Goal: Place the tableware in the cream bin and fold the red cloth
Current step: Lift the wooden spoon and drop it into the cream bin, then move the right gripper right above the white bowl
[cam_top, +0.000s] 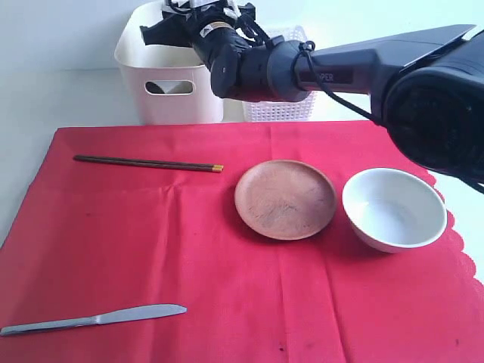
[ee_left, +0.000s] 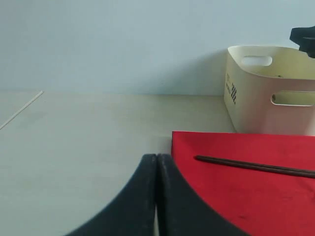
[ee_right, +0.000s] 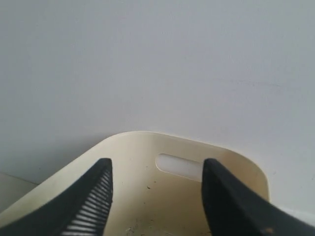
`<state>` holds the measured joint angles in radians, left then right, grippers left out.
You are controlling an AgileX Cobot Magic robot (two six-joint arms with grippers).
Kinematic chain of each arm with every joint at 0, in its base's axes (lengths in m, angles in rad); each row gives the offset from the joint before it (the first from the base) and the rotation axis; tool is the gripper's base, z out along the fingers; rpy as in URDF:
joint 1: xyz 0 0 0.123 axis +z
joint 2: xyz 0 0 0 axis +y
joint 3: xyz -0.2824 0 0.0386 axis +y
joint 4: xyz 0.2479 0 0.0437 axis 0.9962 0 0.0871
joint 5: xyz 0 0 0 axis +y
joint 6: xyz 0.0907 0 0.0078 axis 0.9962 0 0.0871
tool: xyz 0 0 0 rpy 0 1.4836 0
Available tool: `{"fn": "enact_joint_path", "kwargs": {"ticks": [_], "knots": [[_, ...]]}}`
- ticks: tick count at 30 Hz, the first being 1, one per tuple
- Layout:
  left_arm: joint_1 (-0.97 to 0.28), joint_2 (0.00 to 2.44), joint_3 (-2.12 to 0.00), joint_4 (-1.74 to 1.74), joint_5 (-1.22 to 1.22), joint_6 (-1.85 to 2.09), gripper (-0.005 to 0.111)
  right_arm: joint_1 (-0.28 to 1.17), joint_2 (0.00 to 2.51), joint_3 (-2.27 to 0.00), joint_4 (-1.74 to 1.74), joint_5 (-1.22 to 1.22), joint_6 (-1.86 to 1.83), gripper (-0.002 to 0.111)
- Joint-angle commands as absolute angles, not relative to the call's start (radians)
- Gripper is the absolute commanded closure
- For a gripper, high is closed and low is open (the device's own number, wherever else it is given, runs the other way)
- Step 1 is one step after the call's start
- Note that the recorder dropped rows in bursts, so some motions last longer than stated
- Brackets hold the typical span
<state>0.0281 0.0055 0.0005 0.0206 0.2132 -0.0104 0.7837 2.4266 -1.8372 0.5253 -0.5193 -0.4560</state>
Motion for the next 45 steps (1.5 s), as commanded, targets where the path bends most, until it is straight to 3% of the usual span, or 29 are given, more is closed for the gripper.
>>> {"fn": "enact_joint_path", "kwargs": {"ticks": [1,7,16,28,45], "knots": [[0.030,0.000,0.000,0.019,0.211,-0.009,0.107,0.781,2.413,-1.845,0.523,-0.511,-0.468,0.047],[0.030,0.000,0.000,0.019,0.211,-0.009,0.107,0.781,2.326,-1.845,0.523,-0.355,-0.464,0.048],[0.030,0.000,0.000,0.019,0.211,-0.009,0.107,0.781,2.127,-1.845,0.512,0.080,-0.471,0.052],[0.030,0.000,0.000,0.019,0.211,-0.009,0.107,0.781,1.902,-1.839,0.462,0.384,-0.470,0.108],[0.030,0.000,0.000,0.019,0.211,-0.009,0.107,0.691,1.807,-1.787,0.243,0.752,-0.258,0.108]]}}
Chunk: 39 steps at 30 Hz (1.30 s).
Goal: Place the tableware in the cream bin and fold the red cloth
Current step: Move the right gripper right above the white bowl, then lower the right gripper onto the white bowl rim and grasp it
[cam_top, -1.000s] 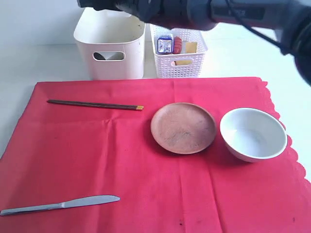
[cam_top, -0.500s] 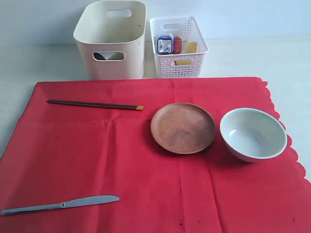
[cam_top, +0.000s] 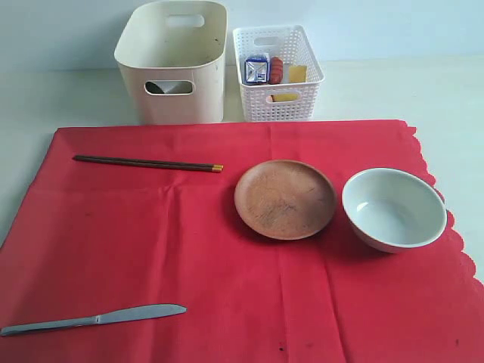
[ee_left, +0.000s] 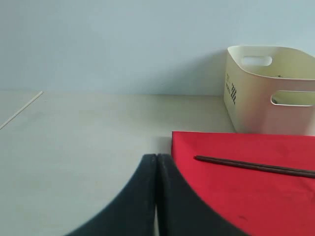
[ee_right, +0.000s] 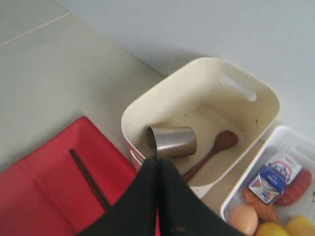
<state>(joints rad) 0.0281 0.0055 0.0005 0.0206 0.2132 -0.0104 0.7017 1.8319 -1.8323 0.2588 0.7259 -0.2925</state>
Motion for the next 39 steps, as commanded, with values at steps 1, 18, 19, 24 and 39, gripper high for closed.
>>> {"fn": "enact_joint_path", "kwargs": {"ticks": [1,18,19,24,39], "knots": [[0.030,0.000,0.000,0.019,0.211,-0.009,0.107,0.691,1.796,-1.767,0.235,0.747,-0.253,0.108],[0.030,0.000,0.000,0.019,0.211,-0.009,0.107,0.610,1.677,-1.447,-0.185,0.818,0.072,0.108],[0.030,0.000,0.000,0.019,0.211,-0.009,0.107,0.588,1.677,-1.437,-0.185,0.846,0.076,0.108],[0.030,0.000,0.000,0.019,0.211,-0.009,0.107,0.466,1.677,-1.419,-0.179,0.977,0.082,0.108],[0.030,0.000,0.000,0.019,0.211,-0.009,0.107,0.372,1.677,-1.248,-0.011,1.179,-0.194,0.097]]}}
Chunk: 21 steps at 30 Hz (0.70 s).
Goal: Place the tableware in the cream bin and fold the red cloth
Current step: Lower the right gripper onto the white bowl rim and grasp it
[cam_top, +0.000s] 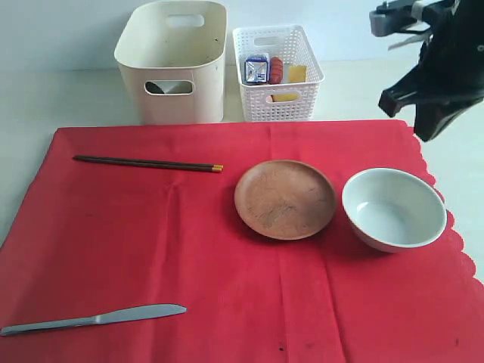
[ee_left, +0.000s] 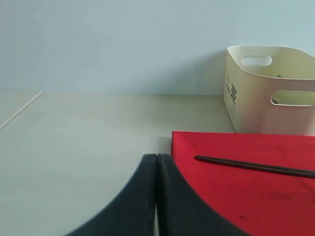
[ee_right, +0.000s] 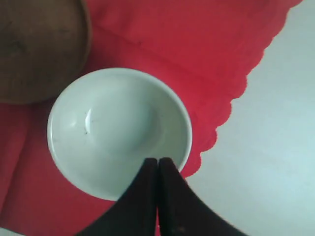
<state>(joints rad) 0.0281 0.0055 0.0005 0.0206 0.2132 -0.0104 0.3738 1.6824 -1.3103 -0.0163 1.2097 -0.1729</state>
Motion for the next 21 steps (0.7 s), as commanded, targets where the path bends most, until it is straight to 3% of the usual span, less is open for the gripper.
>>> {"fn": "enact_joint_path", "kwargs": {"ticks": [1,8,11,18,21], "knots": [[0.030,0.000,0.000,0.019,0.211,-0.009,0.107,0.372,1.677,-1.229,-0.011,1.162,-0.201,0.092],[0.030,0.000,0.000,0.019,0.211,-0.009,0.107,0.372,1.682,-1.108,0.000,0.949,-0.292,0.047],[0.030,0.000,0.000,0.019,0.211,-0.009,0.107,0.372,1.705,-1.069,0.000,0.905,-0.310,0.034],[0.030,0.000,0.000,0.019,0.211,-0.009,0.107,0.372,1.810,-1.056,-0.017,0.847,-0.315,0.033],[0.030,0.000,0.000,0.019,0.211,-0.009,0.107,0.372,1.843,-1.056,-0.023,0.844,-0.323,0.042]]}}
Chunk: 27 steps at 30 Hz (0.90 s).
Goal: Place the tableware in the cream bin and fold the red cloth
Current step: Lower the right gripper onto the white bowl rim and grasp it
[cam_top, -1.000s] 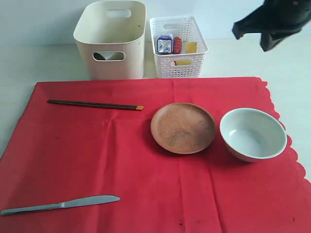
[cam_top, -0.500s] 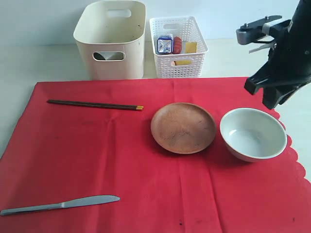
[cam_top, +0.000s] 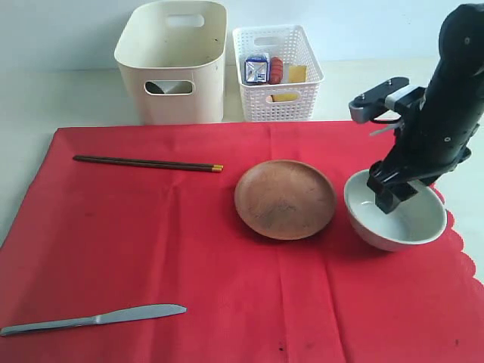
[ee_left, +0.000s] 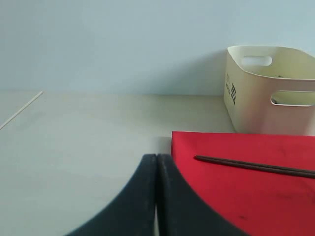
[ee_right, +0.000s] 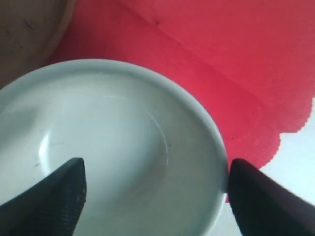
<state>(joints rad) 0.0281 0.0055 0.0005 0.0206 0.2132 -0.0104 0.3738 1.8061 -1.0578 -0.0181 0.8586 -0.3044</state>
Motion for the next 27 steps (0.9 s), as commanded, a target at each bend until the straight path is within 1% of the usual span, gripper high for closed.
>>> {"fn": "enact_joint_path", "kwargs": {"ticks": [1,6,9,10,17,27], "knots": [[0.030,0.000,0.000,0.019,0.211,-0.009,0.107,0.372,1.851,-1.056,-0.025,0.842,-0.332,0.048],[0.030,0.000,0.000,0.019,0.211,-0.009,0.107,0.372,1.849,-1.056,-0.037,0.843,-0.349,0.089],[0.030,0.000,0.000,0.019,0.211,-0.009,0.107,0.372,1.849,-1.056,-0.039,0.843,-0.349,0.106],[0.030,0.000,0.000,0.019,0.211,-0.009,0.107,0.372,1.849,-1.056,-0.040,0.843,-0.349,0.108],[0.030,0.000,0.000,0.019,0.211,-0.009,0.107,0.372,1.828,-1.056,-0.044,0.880,-0.349,0.108],[0.030,0.000,0.000,0.019,0.211,-0.009,0.107,0.372,1.724,-1.056,-0.044,0.892,-0.352,0.108]]}}
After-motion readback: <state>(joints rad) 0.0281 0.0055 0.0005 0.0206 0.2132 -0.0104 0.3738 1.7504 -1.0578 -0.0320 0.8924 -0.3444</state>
